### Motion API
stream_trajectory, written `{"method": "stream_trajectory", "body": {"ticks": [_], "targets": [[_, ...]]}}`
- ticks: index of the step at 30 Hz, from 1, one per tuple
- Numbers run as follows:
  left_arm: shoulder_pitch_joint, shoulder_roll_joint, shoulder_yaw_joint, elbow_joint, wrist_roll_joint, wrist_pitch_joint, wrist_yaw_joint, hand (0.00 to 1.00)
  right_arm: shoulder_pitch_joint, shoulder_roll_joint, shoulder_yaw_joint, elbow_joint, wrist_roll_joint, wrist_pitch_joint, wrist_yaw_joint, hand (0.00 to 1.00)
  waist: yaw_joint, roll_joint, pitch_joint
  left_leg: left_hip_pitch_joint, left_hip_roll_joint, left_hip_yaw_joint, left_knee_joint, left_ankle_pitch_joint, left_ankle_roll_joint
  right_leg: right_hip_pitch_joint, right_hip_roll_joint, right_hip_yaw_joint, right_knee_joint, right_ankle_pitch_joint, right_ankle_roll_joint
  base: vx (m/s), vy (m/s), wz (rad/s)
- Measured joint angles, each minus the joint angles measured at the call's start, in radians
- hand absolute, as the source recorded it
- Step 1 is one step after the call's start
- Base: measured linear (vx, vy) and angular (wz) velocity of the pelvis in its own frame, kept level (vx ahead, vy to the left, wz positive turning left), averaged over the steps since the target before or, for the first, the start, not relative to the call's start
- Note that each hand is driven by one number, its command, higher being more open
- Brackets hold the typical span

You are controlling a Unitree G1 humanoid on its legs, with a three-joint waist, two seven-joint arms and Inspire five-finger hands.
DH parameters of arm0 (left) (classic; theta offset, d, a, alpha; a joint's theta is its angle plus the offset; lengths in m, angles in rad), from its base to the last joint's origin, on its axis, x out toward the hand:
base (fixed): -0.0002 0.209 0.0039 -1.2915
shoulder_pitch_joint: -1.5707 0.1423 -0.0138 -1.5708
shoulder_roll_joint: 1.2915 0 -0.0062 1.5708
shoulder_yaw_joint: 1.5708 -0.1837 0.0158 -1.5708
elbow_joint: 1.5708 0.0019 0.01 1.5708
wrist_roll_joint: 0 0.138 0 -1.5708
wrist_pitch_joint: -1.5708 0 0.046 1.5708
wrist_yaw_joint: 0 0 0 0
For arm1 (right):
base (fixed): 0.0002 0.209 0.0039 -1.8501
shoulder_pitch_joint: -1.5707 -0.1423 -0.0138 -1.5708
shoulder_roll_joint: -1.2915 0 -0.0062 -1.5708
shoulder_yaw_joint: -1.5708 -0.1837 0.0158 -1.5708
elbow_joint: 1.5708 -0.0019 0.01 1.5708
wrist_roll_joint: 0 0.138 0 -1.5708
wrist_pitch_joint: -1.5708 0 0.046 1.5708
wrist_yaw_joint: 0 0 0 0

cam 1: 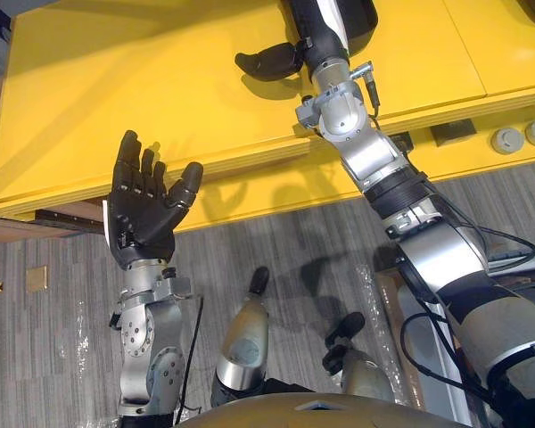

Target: Walk over and take three plastic housings, then place them on the shelf

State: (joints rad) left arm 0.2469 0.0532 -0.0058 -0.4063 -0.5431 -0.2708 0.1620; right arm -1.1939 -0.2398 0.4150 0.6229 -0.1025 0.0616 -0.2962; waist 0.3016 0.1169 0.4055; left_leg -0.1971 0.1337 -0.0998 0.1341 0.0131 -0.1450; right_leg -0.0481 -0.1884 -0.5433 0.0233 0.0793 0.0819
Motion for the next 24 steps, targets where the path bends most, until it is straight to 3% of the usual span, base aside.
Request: {"method": "stream_trajectory", "body": {"ticks": [5, 12, 20, 24], "targets": [[0.0, 0.0, -0.009, 0.0, 0.0, 0.018, 0.0, 1.0, 0.001, -0.007, -0.001, 0.025, -0.002, 0.082, -0.001, 1.0, -0.001, 0.002, -0.002, 0.01, 0.0, 0.006, -0.001, 0.0, 0.0, 0.005, -0.001, 0.003, 0.001, 0.0, 0.0, -0.02, -0.003, -0.02], [0.001, 0.002, -0.06, 0.0, 0.0, 0.037, 0.0, 1.0, -0.021, -0.04, -0.002, 0.127, -0.01, 0.101, -0.022, 1.0, -0.001, 0.029, -0.022, 0.019, -0.001, 0.009, -0.012, 0.012, 0.002, 0.014, -0.001, 0.002, -0.004, 0.003, 0.002, -0.03, -0.003, 0.01], [0.001, 0.004, -0.084, 0.0, 0.0, 0.059, 0.002, 1.0, -0.056, -0.064, -0.001, 0.23, -0.007, 0.102, -0.052, 1.0, 0.002, 0.038, -0.035, 0.033, -0.002, 0.01, -0.054, 0.041, 0.003, 0.009, -0.003, 0.0, -0.002, 0.002, -0.003, -0.05, -0.017, 0.02], [0.004, 0.008, -0.112, 0.004, 0.0, 0.064, 0.007, 1.0, -0.071, -0.067, -0.001, 0.257, 0.005, 0.129, -0.089, 1.0, 0.005, 0.037, -0.037, 0.032, -0.001, 0.011, -0.063, 0.048, 0.003, -0.001, -0.005, 0.002, 0.01, 0.005, 0.002, -0.04, -0.017, -0.01]]}}
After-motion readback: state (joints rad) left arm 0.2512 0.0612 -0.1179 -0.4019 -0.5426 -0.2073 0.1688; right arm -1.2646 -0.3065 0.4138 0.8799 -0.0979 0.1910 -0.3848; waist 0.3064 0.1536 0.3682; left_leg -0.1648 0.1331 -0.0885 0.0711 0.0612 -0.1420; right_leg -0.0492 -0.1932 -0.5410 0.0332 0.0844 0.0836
